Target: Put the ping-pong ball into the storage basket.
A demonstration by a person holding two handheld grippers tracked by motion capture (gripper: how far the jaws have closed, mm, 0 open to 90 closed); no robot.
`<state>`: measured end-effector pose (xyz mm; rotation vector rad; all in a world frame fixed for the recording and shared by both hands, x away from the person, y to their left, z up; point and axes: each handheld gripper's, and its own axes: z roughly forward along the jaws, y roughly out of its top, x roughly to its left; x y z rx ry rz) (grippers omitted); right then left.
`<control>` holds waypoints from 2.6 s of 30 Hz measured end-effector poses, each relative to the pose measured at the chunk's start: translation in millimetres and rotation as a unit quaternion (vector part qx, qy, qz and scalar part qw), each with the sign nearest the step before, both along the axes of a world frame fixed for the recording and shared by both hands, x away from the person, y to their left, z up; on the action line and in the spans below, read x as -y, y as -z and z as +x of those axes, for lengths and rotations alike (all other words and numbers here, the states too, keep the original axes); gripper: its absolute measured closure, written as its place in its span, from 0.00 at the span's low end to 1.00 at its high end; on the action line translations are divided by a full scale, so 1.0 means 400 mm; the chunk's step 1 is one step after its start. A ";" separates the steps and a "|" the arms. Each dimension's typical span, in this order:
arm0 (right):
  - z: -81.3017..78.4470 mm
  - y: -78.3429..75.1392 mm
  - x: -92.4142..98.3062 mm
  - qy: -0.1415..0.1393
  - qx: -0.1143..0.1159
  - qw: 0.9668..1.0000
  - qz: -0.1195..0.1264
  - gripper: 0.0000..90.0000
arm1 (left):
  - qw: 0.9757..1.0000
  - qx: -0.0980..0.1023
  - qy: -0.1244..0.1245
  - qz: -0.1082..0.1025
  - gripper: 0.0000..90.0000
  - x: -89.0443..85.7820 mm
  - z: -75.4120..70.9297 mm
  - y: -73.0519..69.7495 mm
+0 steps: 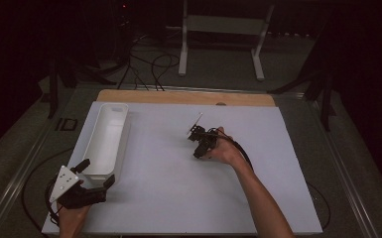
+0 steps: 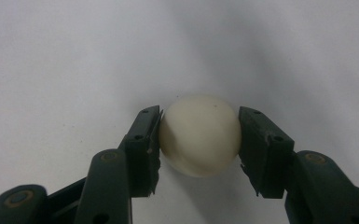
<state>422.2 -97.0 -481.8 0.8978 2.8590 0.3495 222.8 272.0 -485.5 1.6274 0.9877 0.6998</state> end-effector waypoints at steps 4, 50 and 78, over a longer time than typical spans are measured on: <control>-0.003 -0.002 -0.003 -0.004 -0.002 1.000 -0.002 0.56 | 1.000 0.000 0.000 0.000 0.00 0.000 0.000 0.000; -0.021 -0.079 -0.029 -0.030 0.044 0.996 0.075 0.56 | 1.000 -0.004 0.001 0.002 0.00 0.002 0.002 0.002; -0.028 -0.119 -0.048 -0.027 0.087 0.989 0.120 0.56 | 1.000 -0.005 0.000 0.002 0.00 0.003 0.002 0.003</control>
